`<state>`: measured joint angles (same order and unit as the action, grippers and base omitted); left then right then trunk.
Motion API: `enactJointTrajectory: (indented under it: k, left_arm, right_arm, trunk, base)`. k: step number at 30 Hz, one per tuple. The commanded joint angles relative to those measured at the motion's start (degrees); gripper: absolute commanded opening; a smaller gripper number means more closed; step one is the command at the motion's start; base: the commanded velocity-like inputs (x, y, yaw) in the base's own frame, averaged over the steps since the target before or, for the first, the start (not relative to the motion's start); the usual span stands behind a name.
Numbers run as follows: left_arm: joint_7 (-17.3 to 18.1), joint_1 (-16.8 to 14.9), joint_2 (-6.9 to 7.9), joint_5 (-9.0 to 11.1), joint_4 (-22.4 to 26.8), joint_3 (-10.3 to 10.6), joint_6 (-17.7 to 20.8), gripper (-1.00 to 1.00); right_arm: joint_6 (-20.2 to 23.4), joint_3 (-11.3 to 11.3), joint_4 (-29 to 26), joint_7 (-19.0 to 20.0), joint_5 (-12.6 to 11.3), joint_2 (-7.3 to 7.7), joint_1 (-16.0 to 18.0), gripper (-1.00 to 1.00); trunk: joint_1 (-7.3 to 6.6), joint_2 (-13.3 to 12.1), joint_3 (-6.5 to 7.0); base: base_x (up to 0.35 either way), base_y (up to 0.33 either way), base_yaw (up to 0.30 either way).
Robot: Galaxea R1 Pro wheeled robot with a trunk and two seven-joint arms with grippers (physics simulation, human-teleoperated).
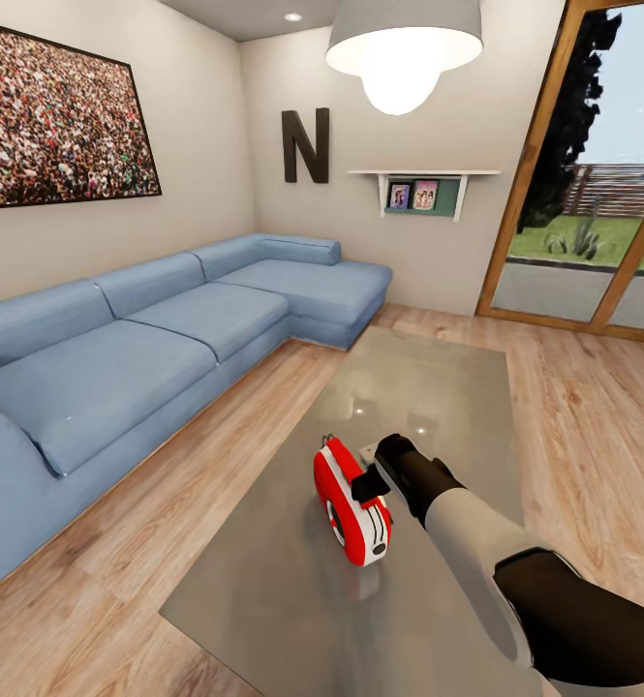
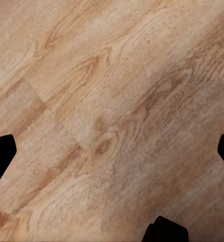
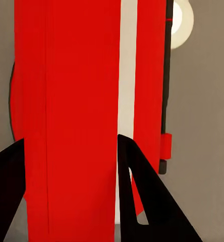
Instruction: Turn on the radio receiver that's on the table in the living room.
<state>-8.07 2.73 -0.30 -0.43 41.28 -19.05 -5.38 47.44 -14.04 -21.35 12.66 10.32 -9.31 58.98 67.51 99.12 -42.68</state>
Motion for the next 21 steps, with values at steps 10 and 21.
enactJointTrajectory:
  k: [10,21]
  left_arm:
    - [-0.02,0.00,0.04,-0.01,0.01,-0.02,-0.15,1.00]
    - [-0.19,0.00,0.05,-0.10,0.02,-0.02,-0.26,1.00]
  right_arm:
    - [0.03,0.07,-0.01,0.17,-0.17,0.00,-0.01,-1.00]
    - [-2.72,1.43,-0.43,5.43,-1.35,0.45,-0.01,-1.00]
  trunk:
    - [0.00,0.00,0.00]
    - [0.00,0.00,0.00]
  base:
    - [0.000,0.000,0.000]
    - [0.000,0.000,0.000]
